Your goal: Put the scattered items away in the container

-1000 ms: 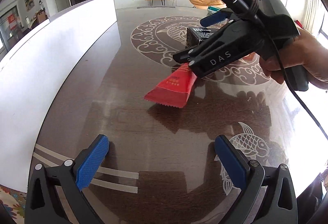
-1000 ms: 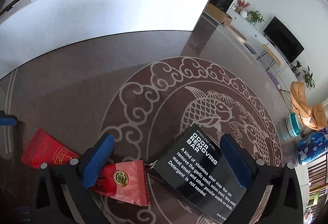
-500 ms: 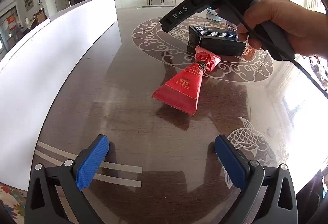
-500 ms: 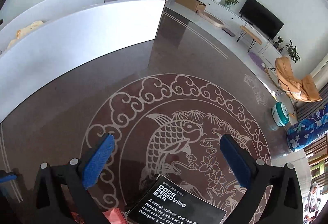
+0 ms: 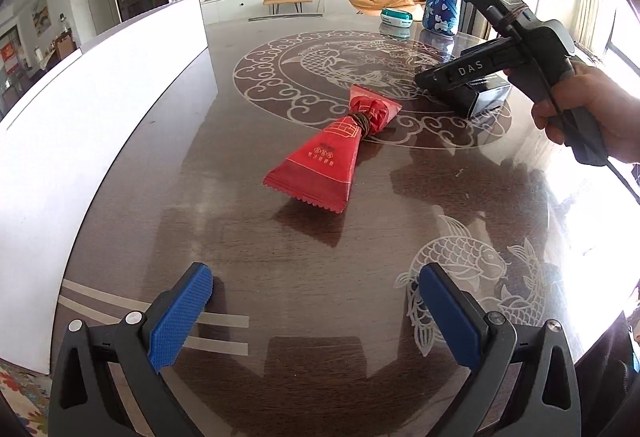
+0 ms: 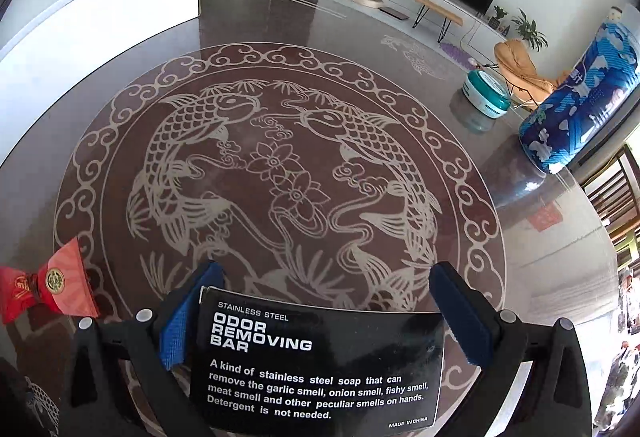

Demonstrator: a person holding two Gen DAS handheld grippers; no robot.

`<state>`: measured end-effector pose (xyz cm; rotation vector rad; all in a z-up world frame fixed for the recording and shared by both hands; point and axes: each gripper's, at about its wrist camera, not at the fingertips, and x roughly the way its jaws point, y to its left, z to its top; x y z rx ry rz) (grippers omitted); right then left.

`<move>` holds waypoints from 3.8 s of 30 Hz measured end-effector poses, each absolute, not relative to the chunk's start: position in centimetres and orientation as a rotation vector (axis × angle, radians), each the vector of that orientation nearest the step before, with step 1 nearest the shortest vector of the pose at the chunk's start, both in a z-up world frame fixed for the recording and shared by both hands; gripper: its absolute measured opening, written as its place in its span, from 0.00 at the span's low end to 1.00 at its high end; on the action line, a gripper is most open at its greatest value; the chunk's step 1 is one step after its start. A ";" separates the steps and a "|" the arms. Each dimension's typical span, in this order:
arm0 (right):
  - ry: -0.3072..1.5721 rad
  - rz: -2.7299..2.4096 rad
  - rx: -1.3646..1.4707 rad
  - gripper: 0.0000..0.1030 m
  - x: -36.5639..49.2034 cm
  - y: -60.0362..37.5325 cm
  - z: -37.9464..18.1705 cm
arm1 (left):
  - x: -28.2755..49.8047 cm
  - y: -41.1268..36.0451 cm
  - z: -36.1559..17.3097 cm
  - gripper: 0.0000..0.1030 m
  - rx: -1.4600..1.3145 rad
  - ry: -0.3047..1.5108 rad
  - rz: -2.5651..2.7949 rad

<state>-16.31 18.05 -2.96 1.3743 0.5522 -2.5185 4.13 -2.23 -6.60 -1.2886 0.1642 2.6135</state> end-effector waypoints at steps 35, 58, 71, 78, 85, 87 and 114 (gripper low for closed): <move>-0.145 -2.490 1.354 1.00 -3.9 24.8 -2.3 | 3.1 -0.7 -7.0 1.00 -1.309 0.157 2.631; -0.081 -2.772 1.512 1.00 -2.9 30.6 -2.5 | 1.1 -1.6 -6.7 1.00 -1.242 0.336 2.356; -0.012 -2.824 1.457 1.00 -1.2 30.2 -3.3 | -6.7 2.3 -6.1 1.00 -1.265 0.444 2.248; -0.007 -2.817 1.455 1.00 -1.1 30.2 -3.3 | -6.6 3.2 -5.0 0.21 -1.233 0.419 2.277; 0.034 -2.690 1.297 1.00 -1.7 28.1 -1.0 | -4.4 1.2 -5.1 0.21 -1.271 0.229 2.391; 0.098 -2.659 1.285 1.00 -3.8 26.9 -0.2 | -4.0 1.3 -5.1 0.21 -1.281 0.212 2.402; 0.116 -2.530 1.286 0.57 -7.1 21.5 5.2 | -2.3 -3.6 3.9 0.21 -1.120 -0.007 2.558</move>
